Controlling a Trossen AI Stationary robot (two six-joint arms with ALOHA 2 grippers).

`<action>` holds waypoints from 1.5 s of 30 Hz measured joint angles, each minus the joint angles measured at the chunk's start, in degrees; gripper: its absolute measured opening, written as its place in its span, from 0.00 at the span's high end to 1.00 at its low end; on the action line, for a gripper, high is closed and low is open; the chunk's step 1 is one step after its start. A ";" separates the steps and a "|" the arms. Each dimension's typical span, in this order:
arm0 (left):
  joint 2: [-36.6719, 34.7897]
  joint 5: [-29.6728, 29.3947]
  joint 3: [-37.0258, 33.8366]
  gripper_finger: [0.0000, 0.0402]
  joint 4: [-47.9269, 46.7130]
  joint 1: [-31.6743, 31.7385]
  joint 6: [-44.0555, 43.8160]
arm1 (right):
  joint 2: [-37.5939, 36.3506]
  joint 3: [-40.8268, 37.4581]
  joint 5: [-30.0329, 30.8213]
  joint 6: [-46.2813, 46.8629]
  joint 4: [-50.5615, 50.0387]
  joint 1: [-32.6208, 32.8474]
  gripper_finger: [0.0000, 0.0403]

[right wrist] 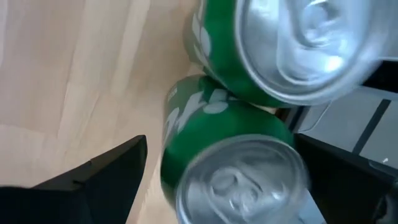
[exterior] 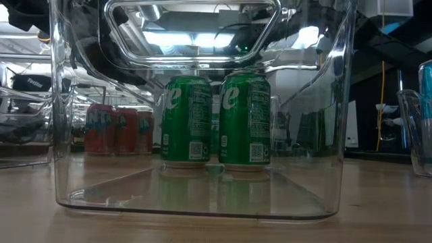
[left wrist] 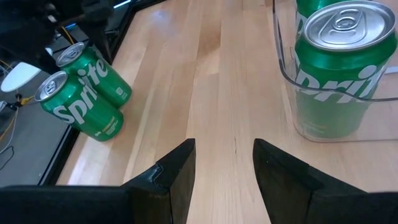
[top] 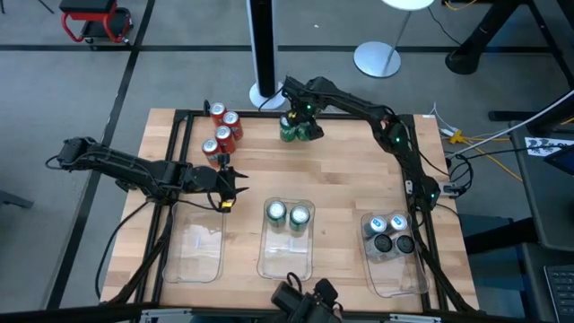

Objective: Sort soda cans
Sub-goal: Put the green soda can into the center transparent bin

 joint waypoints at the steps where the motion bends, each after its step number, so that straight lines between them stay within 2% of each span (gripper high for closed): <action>1: 0.00 0.01 0.00 0.62 0.00 0.00 -0.02 | 0.02 -0.82 -0.01 0.33 0.37 0.02 0.02; 7: 0.00 0.01 0.00 0.62 0.02 0.00 -0.07 | 0.02 -7.09 -0.27 0.35 3.83 0.01 0.02; 12: 0.07 0.01 0.00 0.62 0.02 0.00 -0.04 | -0.19 -9.31 0.06 -0.77 6.17 0.02 0.04; 21: 0.05 0.02 0.00 0.62 0.11 0.02 0.13 | -0.10 -7.83 0.13 -1.19 5.75 0.07 0.25; 29: 0.04 0.01 0.00 0.62 -0.19 0.02 0.15 | 0.00 -4.22 2.21 -2.67 1.01 1.29 0.25; 37: 0.04 0.02 0.00 0.62 0.05 0.02 0.15 | 0.00 3.93 6.60 -4.00 -7.57 5.67 0.25; 45: 0.04 0.01 0.02 0.62 -0.29 0.02 -0.12 | -5.30 3.41 8.06 -3.89 -12.12 12.26 0.25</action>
